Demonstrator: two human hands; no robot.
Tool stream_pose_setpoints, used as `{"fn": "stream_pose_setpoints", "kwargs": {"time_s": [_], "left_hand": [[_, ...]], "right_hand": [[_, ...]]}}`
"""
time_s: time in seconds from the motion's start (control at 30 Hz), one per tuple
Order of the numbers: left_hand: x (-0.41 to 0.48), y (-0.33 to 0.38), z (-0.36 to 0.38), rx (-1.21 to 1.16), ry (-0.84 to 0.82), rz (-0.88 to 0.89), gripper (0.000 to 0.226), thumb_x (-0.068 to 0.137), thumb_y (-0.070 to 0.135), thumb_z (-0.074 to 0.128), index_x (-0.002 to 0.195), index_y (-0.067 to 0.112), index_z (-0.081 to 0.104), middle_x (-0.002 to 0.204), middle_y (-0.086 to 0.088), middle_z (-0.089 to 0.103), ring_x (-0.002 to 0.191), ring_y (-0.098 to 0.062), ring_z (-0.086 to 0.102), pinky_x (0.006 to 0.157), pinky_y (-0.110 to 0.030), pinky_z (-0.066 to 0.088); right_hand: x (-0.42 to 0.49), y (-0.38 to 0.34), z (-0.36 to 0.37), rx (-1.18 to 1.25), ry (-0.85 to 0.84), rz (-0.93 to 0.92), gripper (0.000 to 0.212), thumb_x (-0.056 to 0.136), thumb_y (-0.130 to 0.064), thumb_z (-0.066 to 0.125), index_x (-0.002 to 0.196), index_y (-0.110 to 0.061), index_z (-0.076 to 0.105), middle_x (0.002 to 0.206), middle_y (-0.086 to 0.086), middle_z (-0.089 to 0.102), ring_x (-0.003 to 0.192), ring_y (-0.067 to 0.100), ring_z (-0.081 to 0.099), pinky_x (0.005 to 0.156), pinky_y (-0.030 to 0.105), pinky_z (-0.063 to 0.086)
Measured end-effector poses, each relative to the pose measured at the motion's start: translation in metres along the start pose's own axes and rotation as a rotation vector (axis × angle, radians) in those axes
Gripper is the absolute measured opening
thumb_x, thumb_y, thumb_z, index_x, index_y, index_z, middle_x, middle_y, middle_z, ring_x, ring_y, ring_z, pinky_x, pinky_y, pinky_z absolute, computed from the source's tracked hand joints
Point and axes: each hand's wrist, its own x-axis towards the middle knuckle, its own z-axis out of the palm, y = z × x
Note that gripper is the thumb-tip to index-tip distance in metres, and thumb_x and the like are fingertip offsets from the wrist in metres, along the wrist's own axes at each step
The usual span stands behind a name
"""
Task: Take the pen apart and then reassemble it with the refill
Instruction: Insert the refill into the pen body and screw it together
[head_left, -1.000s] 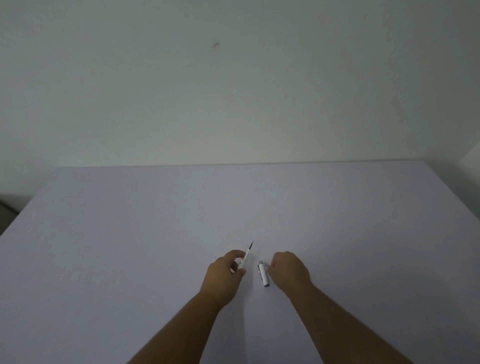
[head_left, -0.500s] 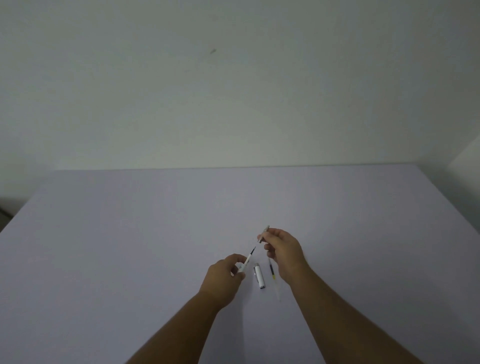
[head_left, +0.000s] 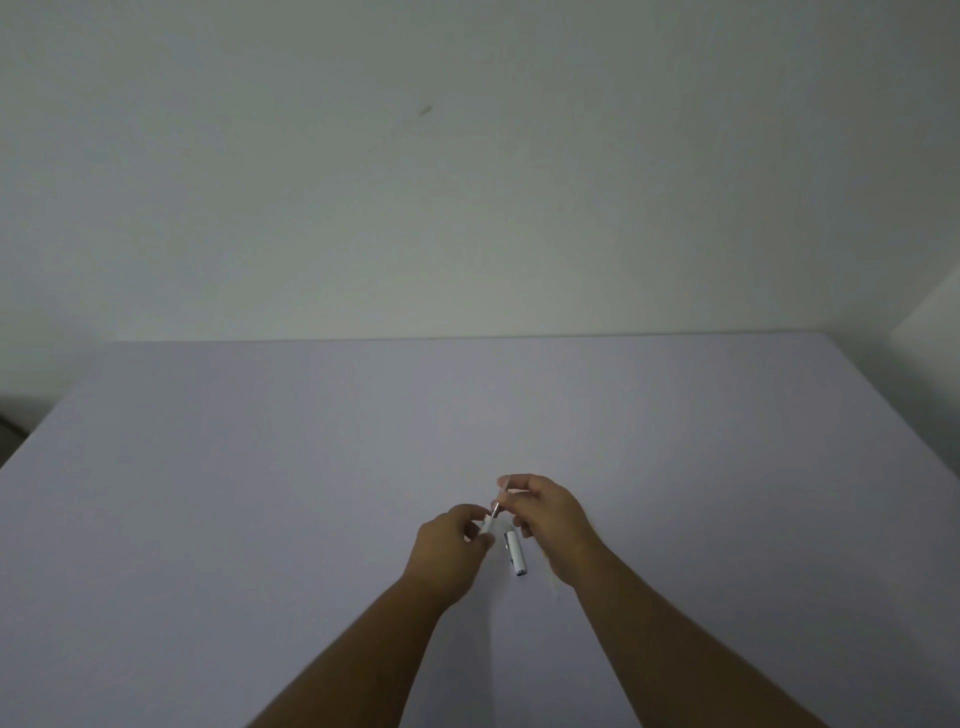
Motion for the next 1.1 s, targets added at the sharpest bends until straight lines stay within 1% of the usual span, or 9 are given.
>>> {"fn": "stream_pose_setpoints", "kwargs": {"time_s": [0.13, 0.23, 0.37, 0.53, 0.67, 0.77, 0.87, 1.0, 1.1], "left_hand": [[0.0, 0.0, -0.001, 0.016, 0.007, -0.01, 0.022, 0.089, 0.022, 0.059, 0.109, 0.016, 0.066, 0.095, 0.001, 0.066, 0.077, -0.011, 0.054, 0.07, -0.022, 0.042], [0.001, 0.003, -0.002, 0.033, 0.013, 0.004, 0.022, 0.09, 0.022, 0.059, 0.109, 0.015, 0.067, 0.099, -0.001, 0.068, 0.079, -0.011, 0.055, 0.072, -0.021, 0.04], [0.002, 0.008, -0.004, 0.053, 0.039, 0.018, 0.024, 0.09, 0.022, 0.059, 0.111, 0.014, 0.066, 0.105, -0.002, 0.069, 0.082, -0.01, 0.055, 0.074, -0.02, 0.039], [0.006, 0.014, -0.008, 0.008, 0.049, -0.001, 0.023, 0.089, 0.023, 0.06, 0.108, 0.015, 0.067, 0.099, 0.0, 0.068, 0.082, -0.01, 0.056, 0.073, -0.02, 0.039], [0.004, 0.013, -0.006, 0.037, 0.033, 0.003, 0.023, 0.088, 0.024, 0.061, 0.108, 0.014, 0.067, 0.1, -0.001, 0.069, 0.081, -0.01, 0.056, 0.073, -0.02, 0.04], [0.004, 0.012, -0.006, 0.029, 0.031, -0.005, 0.023, 0.088, 0.024, 0.061, 0.107, 0.015, 0.068, 0.093, 0.003, 0.066, 0.08, -0.011, 0.057, 0.073, -0.021, 0.041], [0.004, 0.012, -0.008, 0.038, 0.028, -0.002, 0.021, 0.088, 0.024, 0.061, 0.106, 0.015, 0.068, 0.092, 0.003, 0.067, 0.077, -0.01, 0.057, 0.071, -0.02, 0.04], [0.001, 0.012, -0.005, 0.048, 0.03, 0.006, 0.022, 0.088, 0.024, 0.061, 0.107, 0.015, 0.068, 0.1, 0.0, 0.069, 0.08, -0.01, 0.056, 0.073, -0.02, 0.04], [0.002, 0.013, -0.007, 0.039, 0.036, 0.004, 0.022, 0.088, 0.024, 0.061, 0.107, 0.015, 0.068, 0.098, 0.0, 0.069, 0.079, -0.01, 0.056, 0.073, -0.02, 0.04]], "right_hand": [[-0.001, 0.001, 0.002, -0.026, -0.066, 0.002, 0.01, 0.084, -0.019, 0.064, 0.081, -0.026, 0.072, 0.086, -0.009, 0.073, 0.073, 0.006, 0.06, 0.066, 0.021, 0.044], [0.001, 0.0, 0.003, -0.055, -0.066, 0.022, 0.005, 0.084, -0.027, 0.067, 0.082, -0.023, 0.07, 0.08, -0.006, 0.072, 0.074, 0.011, 0.057, 0.067, 0.025, 0.043], [0.005, -0.004, 0.005, -0.101, -0.026, 0.061, 0.024, 0.078, -0.038, 0.072, 0.074, -0.017, 0.06, 0.075, -0.004, 0.064, 0.068, 0.012, 0.051, 0.065, 0.026, 0.042], [0.005, -0.008, 0.005, 0.044, -0.06, 0.048, 0.011, 0.082, -0.035, 0.069, 0.082, -0.024, 0.068, 0.082, -0.005, 0.064, 0.07, 0.013, 0.049, 0.067, 0.027, 0.043], [0.006, -0.007, 0.006, -0.089, 0.023, 0.072, 0.032, 0.076, -0.041, 0.073, 0.067, -0.019, 0.053, 0.067, -0.005, 0.052, 0.062, 0.011, 0.044, 0.061, 0.026, 0.039], [0.005, -0.007, 0.006, -0.038, -0.032, 0.077, 0.028, 0.078, -0.045, 0.07, 0.075, -0.019, 0.06, 0.072, -0.005, 0.056, 0.063, 0.011, 0.044, 0.061, 0.026, 0.039], [0.004, -0.007, 0.005, 0.042, -0.047, 0.054, 0.019, 0.082, -0.037, 0.068, 0.078, -0.019, 0.066, 0.076, -0.003, 0.059, 0.061, 0.011, 0.045, 0.058, 0.025, 0.04], [0.006, -0.008, 0.007, -0.173, 0.03, 0.06, 0.034, 0.076, -0.045, 0.072, 0.068, -0.018, 0.054, 0.068, -0.003, 0.053, 0.059, 0.011, 0.044, 0.057, 0.024, 0.039], [0.006, -0.011, 0.005, -0.067, -0.017, 0.075, 0.03, 0.081, -0.046, 0.066, 0.08, -0.017, 0.061, 0.08, -0.001, 0.058, 0.066, 0.013, 0.046, 0.059, 0.024, 0.039]]}}
